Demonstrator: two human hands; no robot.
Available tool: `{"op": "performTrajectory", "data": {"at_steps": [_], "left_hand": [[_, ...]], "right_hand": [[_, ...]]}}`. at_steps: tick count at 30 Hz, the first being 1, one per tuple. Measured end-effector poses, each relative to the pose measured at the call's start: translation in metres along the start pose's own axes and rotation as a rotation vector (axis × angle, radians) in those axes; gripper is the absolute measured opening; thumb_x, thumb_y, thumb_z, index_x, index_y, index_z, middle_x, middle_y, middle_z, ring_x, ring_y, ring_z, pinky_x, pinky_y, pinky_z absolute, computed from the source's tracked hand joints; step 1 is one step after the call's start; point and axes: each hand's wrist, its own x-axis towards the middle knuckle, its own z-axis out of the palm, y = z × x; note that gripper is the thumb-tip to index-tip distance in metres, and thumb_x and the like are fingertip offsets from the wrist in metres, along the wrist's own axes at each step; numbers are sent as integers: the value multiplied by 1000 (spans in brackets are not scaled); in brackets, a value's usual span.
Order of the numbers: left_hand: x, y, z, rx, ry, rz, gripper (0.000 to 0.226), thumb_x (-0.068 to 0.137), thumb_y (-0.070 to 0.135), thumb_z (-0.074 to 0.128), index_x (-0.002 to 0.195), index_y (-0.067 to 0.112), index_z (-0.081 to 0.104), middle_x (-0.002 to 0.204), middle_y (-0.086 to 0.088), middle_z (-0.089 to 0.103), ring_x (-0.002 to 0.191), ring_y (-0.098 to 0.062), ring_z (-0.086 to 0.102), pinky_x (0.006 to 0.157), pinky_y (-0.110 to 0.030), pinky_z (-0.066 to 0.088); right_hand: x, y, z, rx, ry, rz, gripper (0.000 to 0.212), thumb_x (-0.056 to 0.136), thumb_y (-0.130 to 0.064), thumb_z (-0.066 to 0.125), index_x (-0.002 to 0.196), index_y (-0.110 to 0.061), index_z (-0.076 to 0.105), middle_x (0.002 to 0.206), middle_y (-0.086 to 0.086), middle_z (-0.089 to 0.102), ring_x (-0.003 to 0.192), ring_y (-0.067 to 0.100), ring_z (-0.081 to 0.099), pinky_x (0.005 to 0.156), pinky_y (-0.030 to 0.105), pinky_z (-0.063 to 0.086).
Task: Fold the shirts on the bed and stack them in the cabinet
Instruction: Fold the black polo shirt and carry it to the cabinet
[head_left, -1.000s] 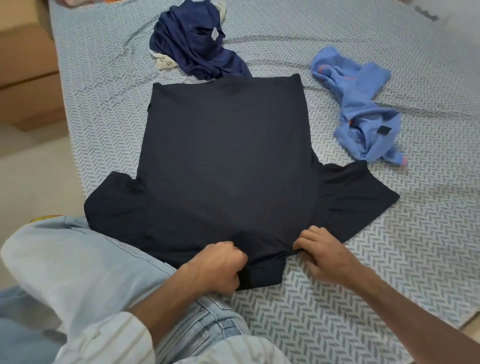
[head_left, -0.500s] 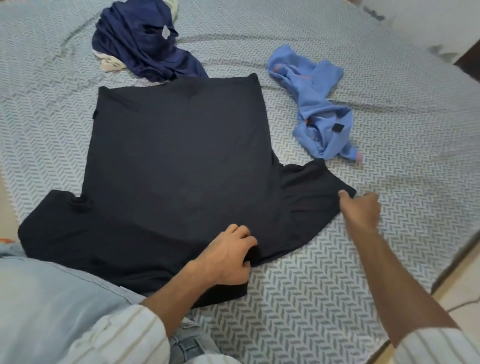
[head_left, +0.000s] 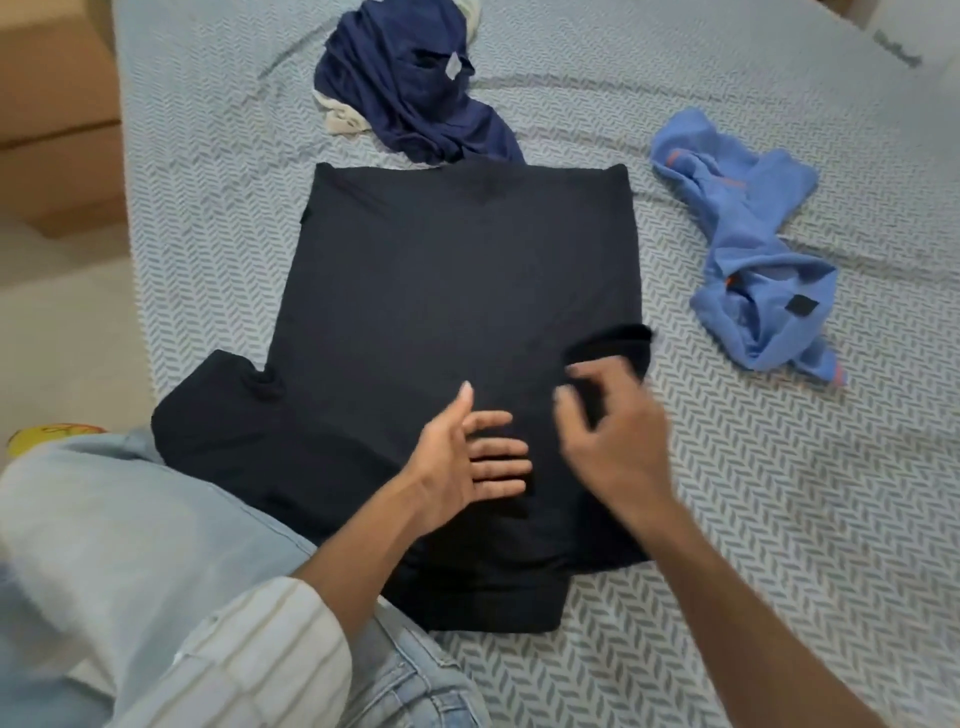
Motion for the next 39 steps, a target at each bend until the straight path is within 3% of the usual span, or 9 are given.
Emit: {"op": "performTrajectory", "data": {"at_steps": [3,5,9,13,18,23,28,34,39], "left_hand": [[0,13,-21,-79,30,32,83,85,78,44,120,5,63,108,-17,71,91,-32,71,76,-44,58],[-2,22,-35,-53,77,37,88,80,77,56,130,5,61,120,-14,68,107,-30,68,91,-43,55],[-3,24,-55,176,264,32,57,72,38,85,116,7,67,102,-13,75,94,-27,73,83,-44,58],[-6,19,-59,224,309,23,25,86,1,71,110,6,67,106,-16,74,91,-30,73,65,-44,60],[-6,20,-60,179,313,88,22,88,-8,66,103,7,63,105,-13,71,84,-24,73,55,-31,57],[-14,24,-63,173,313,123,18,87,-8,68,94,8,63,89,-12,71,57,-16,68,46,-23,50],[-20,28,-77,249,332,154,25,86,-8,69,105,8,63,89,-13,68,50,-14,61,44,-23,46],[-16,23,-87,846,464,151,24,81,13,77,98,17,61,76,-3,65,64,-19,66,51,-30,54],[-2,46,-62,1460,607,503,49,81,45,73,121,20,60,112,-1,65,108,-25,58,92,-41,51]], "right_hand": [[-24,-30,45,-148,-296,-229,20,87,-40,49,100,-26,56,95,-8,64,88,17,60,69,40,52],[-37,-38,66,-169,-459,-336,24,89,-40,46,104,-25,56,102,-9,63,93,15,58,67,43,54],[-51,-26,73,-140,-700,-479,49,84,-36,62,130,-20,54,130,-4,59,119,17,54,97,34,48],[-52,11,44,-332,-611,-470,75,70,-45,69,138,-18,51,143,2,49,133,21,45,109,37,38],[-55,66,1,-533,-585,-305,78,63,-35,66,137,-19,49,133,6,51,119,29,53,93,46,50],[-68,86,-19,-324,-386,-139,66,63,8,73,116,-26,54,94,-5,56,79,16,58,70,18,44],[-84,95,-31,-277,-410,-342,48,60,7,69,102,-15,65,90,-5,53,80,10,50,75,10,39],[-79,99,-25,-228,-617,-325,31,69,-20,65,100,-21,67,94,-11,53,85,10,54,69,30,51],[-21,79,-2,-170,-455,-157,11,83,-26,68,93,-22,70,81,-9,62,69,8,55,72,35,52]]}}
